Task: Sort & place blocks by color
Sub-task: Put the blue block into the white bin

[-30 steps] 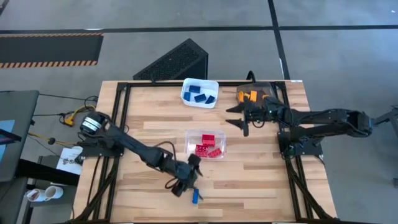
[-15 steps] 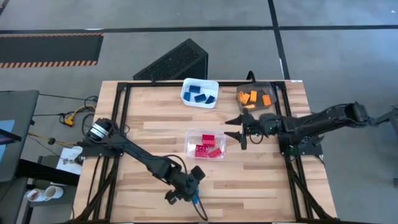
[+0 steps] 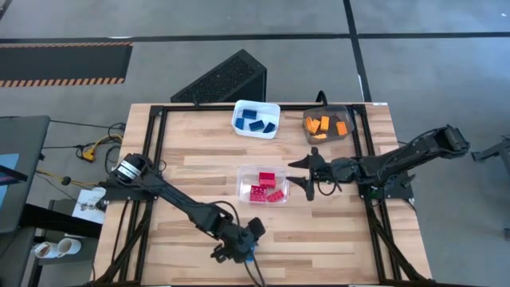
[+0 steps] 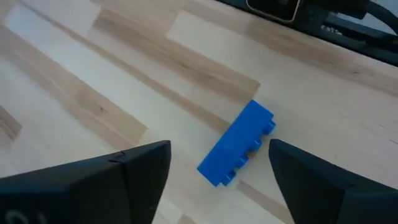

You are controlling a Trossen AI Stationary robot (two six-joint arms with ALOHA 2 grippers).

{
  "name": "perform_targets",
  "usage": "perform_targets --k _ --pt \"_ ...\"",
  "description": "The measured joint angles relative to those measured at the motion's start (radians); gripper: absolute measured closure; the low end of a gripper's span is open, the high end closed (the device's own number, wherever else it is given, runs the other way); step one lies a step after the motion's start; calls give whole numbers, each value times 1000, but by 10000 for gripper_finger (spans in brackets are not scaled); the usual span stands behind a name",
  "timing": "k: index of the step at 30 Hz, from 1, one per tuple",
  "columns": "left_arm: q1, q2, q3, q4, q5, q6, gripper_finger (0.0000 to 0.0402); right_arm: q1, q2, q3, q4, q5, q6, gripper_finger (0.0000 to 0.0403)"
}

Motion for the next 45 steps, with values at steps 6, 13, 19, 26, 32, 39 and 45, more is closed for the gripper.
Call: perform_targets --k 6,13,19,26,32,39,45 --pt "-7 19 -2 40 4 73 108 11 0 0 1 24 2 138" --pt "-6 93 33 38 27 126 116 10 0 0 4 25 -3 138" --pt "1 147 73 -12 37 149 137 7 0 0 -2 25 -10 138" --pt "26 150 71 -24 46 99 201 7 0 0 5 28 -28 138" --pt "65 146 71 -101 70 -16 319 7 -1 0 20 41 -59 138" --pt "156 76 69 -253 118 -140 346 -14 -1 0 46 42 -116 138" --pt "201 -63 69 -253 71 -124 346 -50 -1 0 39 40 -161 138"
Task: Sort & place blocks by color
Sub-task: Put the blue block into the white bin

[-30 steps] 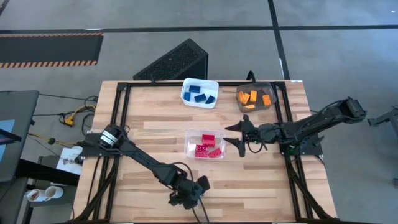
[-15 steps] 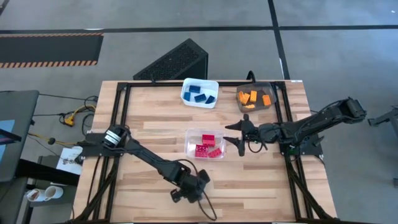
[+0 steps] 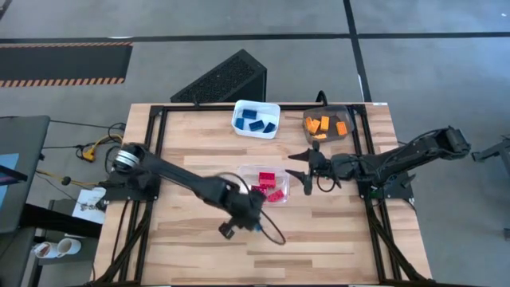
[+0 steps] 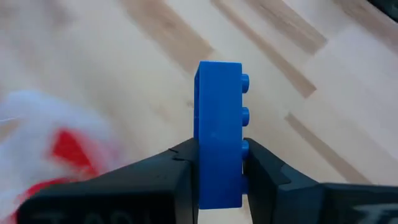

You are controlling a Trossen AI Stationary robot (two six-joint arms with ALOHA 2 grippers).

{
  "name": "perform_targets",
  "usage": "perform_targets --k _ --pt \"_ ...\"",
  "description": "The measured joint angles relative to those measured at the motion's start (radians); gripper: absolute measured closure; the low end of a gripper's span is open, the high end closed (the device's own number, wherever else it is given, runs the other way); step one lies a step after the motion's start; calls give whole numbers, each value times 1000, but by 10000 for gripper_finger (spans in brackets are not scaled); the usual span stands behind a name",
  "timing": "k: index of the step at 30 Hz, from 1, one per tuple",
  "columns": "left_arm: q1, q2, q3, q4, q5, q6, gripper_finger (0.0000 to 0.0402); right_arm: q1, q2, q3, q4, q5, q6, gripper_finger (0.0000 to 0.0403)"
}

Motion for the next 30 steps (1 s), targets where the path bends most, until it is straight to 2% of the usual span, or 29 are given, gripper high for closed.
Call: perform_targets --k 3,5,8,11,15,18,21,25,30 --pt "51 -99 -27 -17 -27 2 346 -9 -2 0 -15 0 -27 138" --pt "108 -186 -92 -1 -44 -2 346 -9 -3 0 -15 0 -52 138" --pt "212 -335 -244 171 -6 -2 346 -9 -11 0 -27 0 -89 138" --pt "324 -464 -419 454 53 -7 346 -14 -15 0 -26 0 -135 138" --pt "474 -549 -588 774 62 -23 346 -43 -18 0 -24 1 -163 138" --pt "595 -545 -620 839 76 -12 346 -73 -18 0 -33 1 -163 138" --pt "714 -494 -607 841 158 -27 343 -107 -17 0 -42 0 -164 138" --pt "830 -385 -546 848 234 -59 330 -156 -16 0 -45 0 -165 138" --pt "912 -211 -431 809 248 -87 342 -200 -16 0 -50 -1 -205 138"
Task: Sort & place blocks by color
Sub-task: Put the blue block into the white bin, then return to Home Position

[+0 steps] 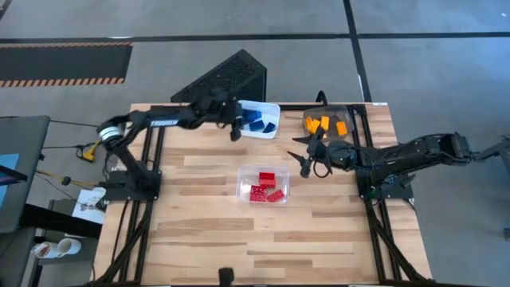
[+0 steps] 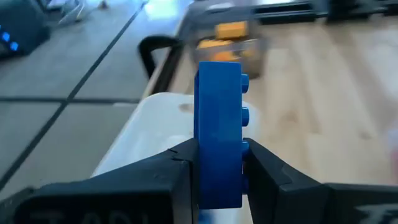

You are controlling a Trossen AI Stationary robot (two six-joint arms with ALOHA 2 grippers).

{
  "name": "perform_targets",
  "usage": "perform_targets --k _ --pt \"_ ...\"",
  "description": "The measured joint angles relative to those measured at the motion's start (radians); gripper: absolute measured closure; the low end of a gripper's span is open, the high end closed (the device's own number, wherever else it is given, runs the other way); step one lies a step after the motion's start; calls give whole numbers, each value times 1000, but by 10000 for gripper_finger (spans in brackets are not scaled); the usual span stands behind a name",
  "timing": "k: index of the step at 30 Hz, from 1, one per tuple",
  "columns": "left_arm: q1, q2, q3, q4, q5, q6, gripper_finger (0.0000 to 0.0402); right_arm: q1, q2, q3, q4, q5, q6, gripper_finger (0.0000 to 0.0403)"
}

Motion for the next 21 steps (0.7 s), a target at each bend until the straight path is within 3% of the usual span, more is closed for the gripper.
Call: perform_targets --k 5,10,16,21 --pt "40 153 150 -82 -10 -49 327 -18 0 0 -6 -1 -38 138" --pt "49 245 305 -246 -73 -93 254 -25 0 0 -36 0 -55 138" --pt "44 257 413 -436 -92 -54 161 -31 0 0 -41 -1 -66 138" --pt "50 201 452 -537 -44 -91 141 -20 -10 0 -48 -6 -60 138"
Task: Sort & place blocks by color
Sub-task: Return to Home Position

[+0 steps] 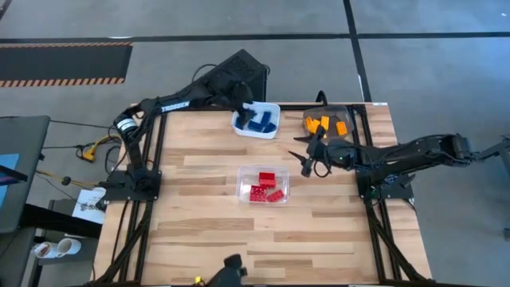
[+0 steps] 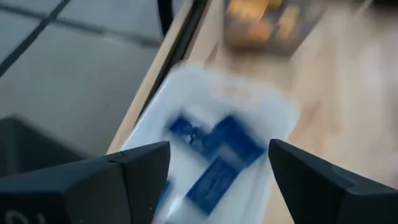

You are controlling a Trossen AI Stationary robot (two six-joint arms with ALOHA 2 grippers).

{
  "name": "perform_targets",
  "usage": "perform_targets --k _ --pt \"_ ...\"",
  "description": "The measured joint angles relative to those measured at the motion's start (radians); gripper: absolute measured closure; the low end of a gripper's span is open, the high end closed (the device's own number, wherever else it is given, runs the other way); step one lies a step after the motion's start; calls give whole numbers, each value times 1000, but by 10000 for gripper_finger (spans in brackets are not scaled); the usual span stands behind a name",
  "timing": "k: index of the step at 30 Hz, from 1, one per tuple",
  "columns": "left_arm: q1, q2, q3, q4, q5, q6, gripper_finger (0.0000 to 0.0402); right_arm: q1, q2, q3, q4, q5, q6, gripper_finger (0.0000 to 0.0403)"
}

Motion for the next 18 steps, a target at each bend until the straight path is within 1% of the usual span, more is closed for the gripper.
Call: perform_targets --k 2,4,6,9,12,15,18 --pt "-2 -37 -11 35 90 -49 151 15 -28 0 2 -33 3 138" --pt "-19 -75 -25 71 182 -66 169 26 -78 -1 3 -85 5 138" --pt "-45 -116 -36 81 202 -67 193 35 -142 -1 0 -135 5 139" --pt "-82 -184 -60 106 168 -71 236 44 -257 -1 -62 -204 4 151" --pt "-125 -269 -124 173 147 -79 283 40 -378 -1 -157 -262 0 184" --pt "-173 -371 -215 263 74 -93 330 20 -490 -28 -184 -287 -3 236" --pt "-209 -487 -344 385 12 -118 373 -6 -601 -60 -192 -332 -3 301"
